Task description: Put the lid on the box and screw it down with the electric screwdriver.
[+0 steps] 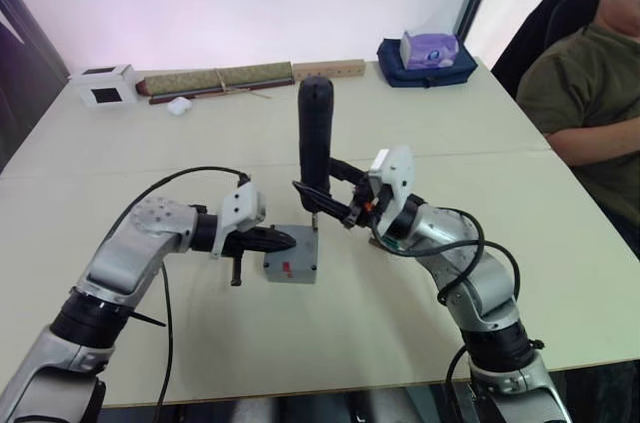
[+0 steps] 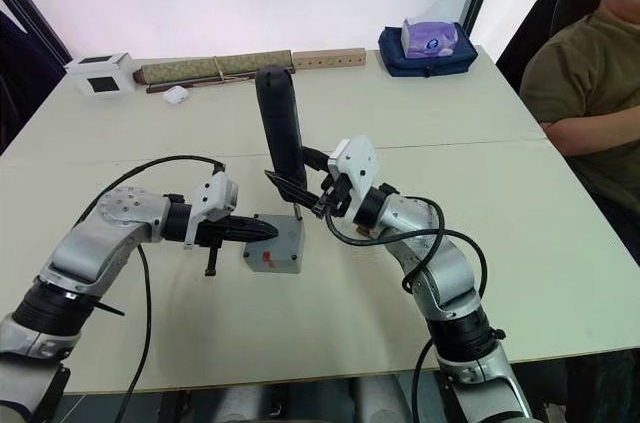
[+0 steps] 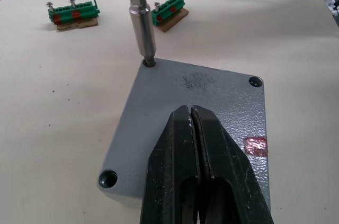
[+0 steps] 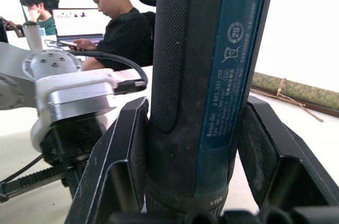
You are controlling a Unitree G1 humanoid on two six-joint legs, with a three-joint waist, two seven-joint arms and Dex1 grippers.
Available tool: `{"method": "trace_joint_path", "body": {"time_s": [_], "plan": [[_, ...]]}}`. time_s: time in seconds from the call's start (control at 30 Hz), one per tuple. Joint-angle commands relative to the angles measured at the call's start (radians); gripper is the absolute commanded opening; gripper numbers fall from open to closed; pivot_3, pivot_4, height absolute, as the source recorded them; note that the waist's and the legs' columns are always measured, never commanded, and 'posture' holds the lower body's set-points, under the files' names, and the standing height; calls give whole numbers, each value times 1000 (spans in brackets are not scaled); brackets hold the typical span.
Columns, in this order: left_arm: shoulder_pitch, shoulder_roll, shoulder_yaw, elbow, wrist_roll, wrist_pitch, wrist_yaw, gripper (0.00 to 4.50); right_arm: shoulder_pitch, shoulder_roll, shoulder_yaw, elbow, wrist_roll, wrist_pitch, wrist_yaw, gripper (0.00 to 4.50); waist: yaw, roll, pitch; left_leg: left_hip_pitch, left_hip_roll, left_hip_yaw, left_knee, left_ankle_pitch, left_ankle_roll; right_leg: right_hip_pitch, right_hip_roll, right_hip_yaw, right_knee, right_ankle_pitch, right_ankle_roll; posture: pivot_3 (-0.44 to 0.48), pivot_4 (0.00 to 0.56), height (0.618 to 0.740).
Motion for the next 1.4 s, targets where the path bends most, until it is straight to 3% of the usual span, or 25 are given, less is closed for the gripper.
{"method": "trace_joint_path", "body": {"time_s": [0.03,0.3,0.5,1.4], "plan": [[20,5,-29,-4,32,7,0,0,25,-14,16,63,-14,21,13,1861,0,0,-1,3,0,0,-1,0,0,3,0,0,-1,-1,-1,0,150,740],[30,-1,-46,-3,50,4,10,0,85,-51,34,100,-45,23,15,1861,0,-2,-18,5,0,0,-1,0,0,5,0,0,-1,-1,-2,0,150,740],[25,-8,-52,12,65,0,8,0,87,-61,53,118,-67,58,-19,1861,0,-2,-27,18,0,0,-8,0,0,18,0,0,-9,-5,-7,0,150,740],[25,-14,-60,2,75,19,3,0,59,27,19,79,-11,-51,-19,1861,1,-2,-35,17,0,0,-14,0,0,16,-1,0,-13,-5,-7,0,150,740]]}}
